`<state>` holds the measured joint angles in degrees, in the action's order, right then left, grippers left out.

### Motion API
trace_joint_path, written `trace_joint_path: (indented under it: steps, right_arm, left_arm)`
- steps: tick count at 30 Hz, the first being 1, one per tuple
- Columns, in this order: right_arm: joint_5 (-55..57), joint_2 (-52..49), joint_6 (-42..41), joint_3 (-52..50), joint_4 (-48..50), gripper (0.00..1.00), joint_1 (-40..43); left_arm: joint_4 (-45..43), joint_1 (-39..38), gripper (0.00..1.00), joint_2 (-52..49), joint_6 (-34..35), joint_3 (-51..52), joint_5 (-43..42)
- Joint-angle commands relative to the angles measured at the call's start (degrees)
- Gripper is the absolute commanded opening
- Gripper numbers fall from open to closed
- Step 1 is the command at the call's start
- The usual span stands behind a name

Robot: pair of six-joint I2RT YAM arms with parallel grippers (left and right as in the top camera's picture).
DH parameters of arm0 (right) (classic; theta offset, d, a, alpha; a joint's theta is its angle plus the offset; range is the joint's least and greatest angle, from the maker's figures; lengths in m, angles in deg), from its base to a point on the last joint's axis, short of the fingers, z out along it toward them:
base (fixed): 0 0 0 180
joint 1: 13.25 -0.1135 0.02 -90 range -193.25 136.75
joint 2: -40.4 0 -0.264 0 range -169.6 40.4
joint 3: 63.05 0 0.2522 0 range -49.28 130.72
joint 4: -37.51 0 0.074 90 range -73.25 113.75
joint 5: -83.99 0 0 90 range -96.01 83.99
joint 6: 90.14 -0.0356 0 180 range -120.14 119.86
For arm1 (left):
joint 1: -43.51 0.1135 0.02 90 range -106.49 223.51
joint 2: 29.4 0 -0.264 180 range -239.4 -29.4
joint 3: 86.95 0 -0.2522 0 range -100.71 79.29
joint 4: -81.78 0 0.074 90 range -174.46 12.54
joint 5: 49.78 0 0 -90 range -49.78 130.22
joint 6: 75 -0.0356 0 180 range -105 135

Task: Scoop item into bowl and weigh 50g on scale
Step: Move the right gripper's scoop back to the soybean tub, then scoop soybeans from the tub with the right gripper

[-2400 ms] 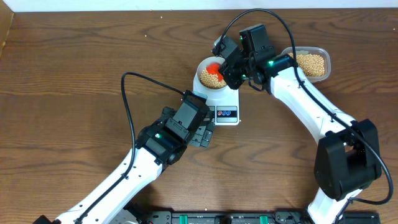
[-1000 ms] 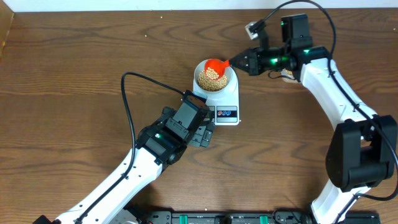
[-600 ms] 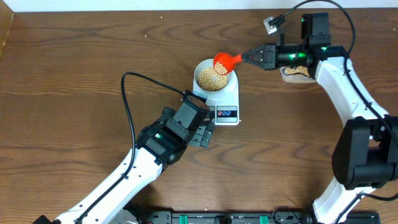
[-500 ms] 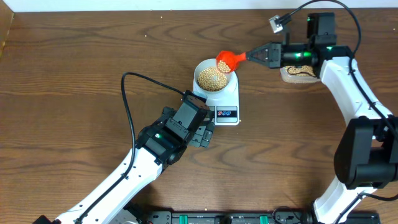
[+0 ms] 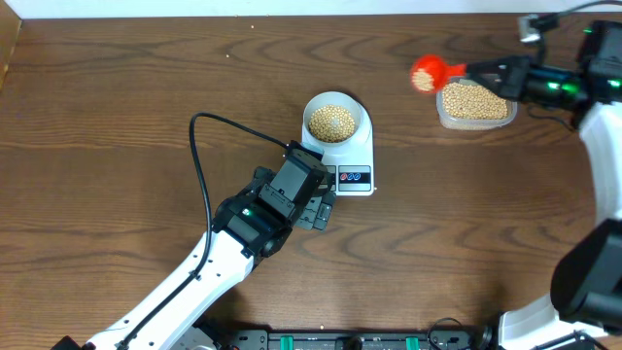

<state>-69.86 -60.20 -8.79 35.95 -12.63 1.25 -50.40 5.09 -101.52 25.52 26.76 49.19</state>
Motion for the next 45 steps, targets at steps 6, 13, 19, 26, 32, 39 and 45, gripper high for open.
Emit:
trace_joint_path:
  steps: [6, 13, 19, 26, 32, 39, 45]
  right_arm:
    - [13.75, 2.47, 3.15, 0.59, -4.85, 0.01, 4.92]
    - [29.42, 2.47, 3.13, 0.59, -4.79, 0.01, 3.87]
    - [41.90, 2.47, 4.74, 0.59, -2.99, 0.01, -0.61]
    - [54.05, 2.47, 10.27, 0.59, -3.82, 0.02, -8.33]
    - [68.78, 2.47, 14.08, 0.59, -4.04, 0.01, -15.69]
    - [77.05, 2.47, 15.17, 0.59, -4.17, 0.01, -20.72]
    - [72.15, 2.86, 14.78, 0.68, -3.30, 0.01, -20.81]
  left_arm:
    - [0.11, -0.02, 0.98, 0.22, 0.33, -0.02, 0.52]
    - [0.11, -0.02, 0.98, 0.22, 0.33, -0.02, 0.52]
    - [0.11, -0.02, 0.98, 0.22, 0.33, -0.02, 0.52]
    - [0.11, -0.02, 0.98, 0.22, 0.33, -0.02, 0.52]
    - [0.11, -0.02, 0.98, 0.22, 0.33, -0.02, 0.52]
    - [0.11, -0.02, 0.98, 0.22, 0.33, -0.02, 0.52]
    - [0.11, -0.02, 0.98, 0.22, 0.33, -0.02, 0.52]
